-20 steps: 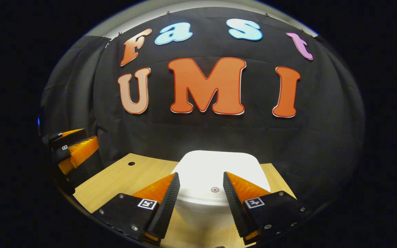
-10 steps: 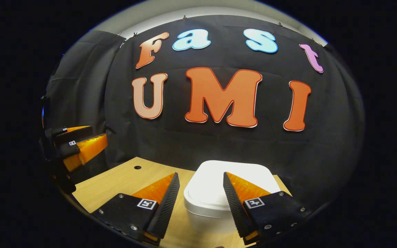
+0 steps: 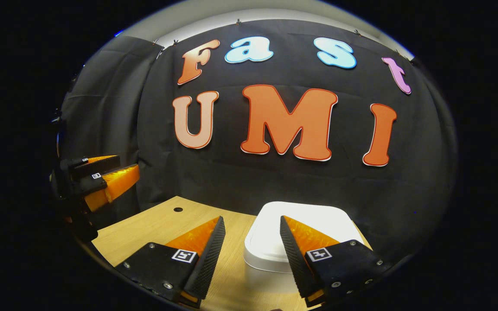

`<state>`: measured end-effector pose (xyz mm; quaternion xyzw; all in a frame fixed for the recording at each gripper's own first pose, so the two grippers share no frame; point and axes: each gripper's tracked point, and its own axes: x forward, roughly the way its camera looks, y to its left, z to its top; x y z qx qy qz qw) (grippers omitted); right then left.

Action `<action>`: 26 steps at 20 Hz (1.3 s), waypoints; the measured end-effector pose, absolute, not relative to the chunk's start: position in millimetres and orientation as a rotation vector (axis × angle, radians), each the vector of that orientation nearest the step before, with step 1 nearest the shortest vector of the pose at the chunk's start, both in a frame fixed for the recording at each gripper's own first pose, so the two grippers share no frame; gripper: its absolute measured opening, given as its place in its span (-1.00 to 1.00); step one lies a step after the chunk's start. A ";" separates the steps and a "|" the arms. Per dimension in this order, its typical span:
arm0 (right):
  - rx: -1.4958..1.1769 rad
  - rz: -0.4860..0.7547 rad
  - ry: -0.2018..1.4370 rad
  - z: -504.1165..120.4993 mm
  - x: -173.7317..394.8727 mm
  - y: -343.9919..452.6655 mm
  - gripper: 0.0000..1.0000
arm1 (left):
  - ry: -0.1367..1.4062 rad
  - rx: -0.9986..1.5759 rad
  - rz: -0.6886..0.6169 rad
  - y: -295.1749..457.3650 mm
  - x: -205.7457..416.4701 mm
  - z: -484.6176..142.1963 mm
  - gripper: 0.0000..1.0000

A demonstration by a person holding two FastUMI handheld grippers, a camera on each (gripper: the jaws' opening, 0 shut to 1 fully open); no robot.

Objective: Press the lid of the desktop garbage bin to open it, pick up the crumpled paper on the desktop and throw it into the bin, then pick up the pop can on the desktop and drop it into the bin, and finally close the garbage bin lid.

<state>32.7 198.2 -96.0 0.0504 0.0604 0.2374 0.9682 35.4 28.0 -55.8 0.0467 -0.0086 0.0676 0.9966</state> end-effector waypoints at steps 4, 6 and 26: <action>0.110 0.484 0.119 -93.7 31.1 206.0 0.55 | -0.017 0.089 0.153 37.1 34.4 -57.1 0.90; 0.115 0.485 0.122 -92.8 30.7 210.8 0.55 | -0.020 0.082 0.164 42.4 34.4 -56.7 0.89; 0.124 0.469 0.069 -78.2 30.1 251.1 0.56 | -0.023 0.044 0.213 104.2 36.7 -67.1 0.89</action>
